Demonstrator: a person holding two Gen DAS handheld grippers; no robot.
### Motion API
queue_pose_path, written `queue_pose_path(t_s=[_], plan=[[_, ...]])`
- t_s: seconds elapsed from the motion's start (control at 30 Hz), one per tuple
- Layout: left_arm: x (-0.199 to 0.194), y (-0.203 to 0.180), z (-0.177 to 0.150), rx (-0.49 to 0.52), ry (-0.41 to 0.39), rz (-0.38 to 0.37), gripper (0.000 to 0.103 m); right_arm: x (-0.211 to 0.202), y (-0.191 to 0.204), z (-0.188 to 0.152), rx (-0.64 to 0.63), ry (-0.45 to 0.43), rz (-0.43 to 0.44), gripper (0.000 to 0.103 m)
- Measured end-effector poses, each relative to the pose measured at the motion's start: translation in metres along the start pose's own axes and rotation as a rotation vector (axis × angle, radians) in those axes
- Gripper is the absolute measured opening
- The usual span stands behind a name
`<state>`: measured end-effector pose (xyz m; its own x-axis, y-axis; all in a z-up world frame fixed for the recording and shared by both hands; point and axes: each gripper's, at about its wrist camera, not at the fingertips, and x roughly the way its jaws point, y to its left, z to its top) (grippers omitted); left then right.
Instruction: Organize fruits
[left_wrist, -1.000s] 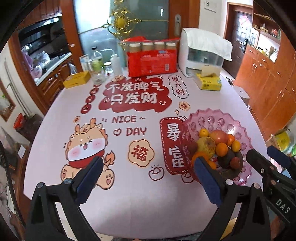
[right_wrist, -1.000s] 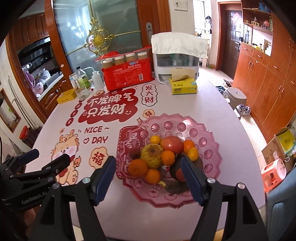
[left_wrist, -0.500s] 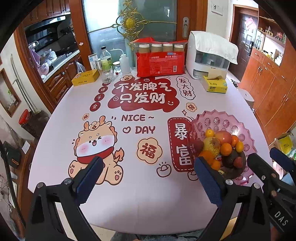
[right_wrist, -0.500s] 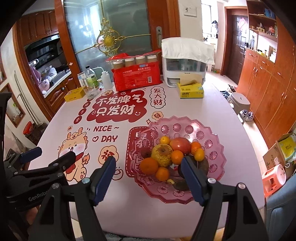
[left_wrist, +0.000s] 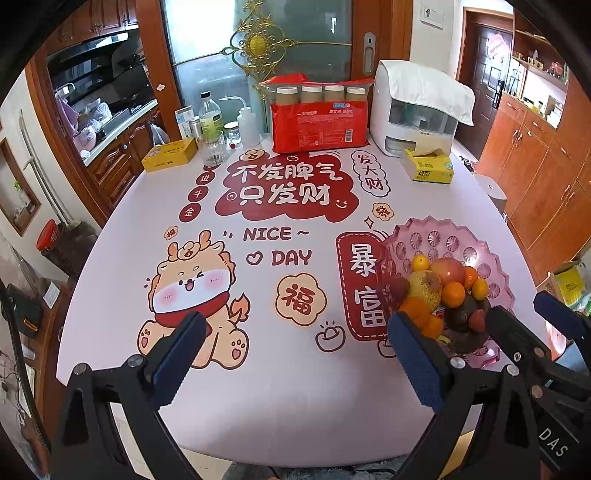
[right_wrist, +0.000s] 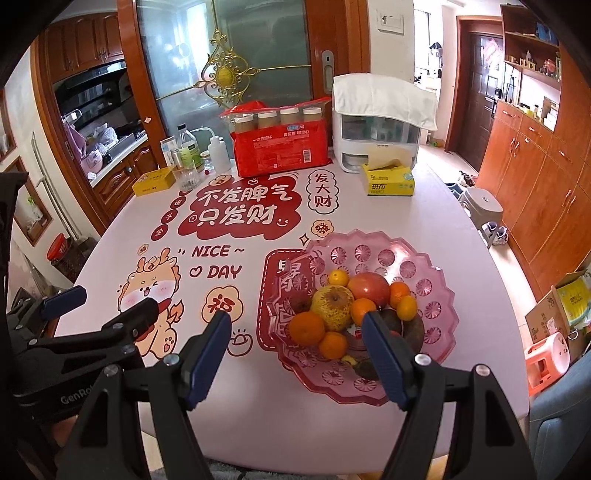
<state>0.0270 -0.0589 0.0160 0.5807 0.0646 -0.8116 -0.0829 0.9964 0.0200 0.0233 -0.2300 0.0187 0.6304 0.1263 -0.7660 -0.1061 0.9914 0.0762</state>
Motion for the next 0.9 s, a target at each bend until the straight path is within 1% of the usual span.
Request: queue_pose_path(t_s=[0.9], plan=[[0.0023, 0.0029, 0.0005, 0.0, 0.004, -0.001, 0.098, 0.0058, 0.0028, -0.0009, 0.007, 0.013, -0.003, 0.074]])
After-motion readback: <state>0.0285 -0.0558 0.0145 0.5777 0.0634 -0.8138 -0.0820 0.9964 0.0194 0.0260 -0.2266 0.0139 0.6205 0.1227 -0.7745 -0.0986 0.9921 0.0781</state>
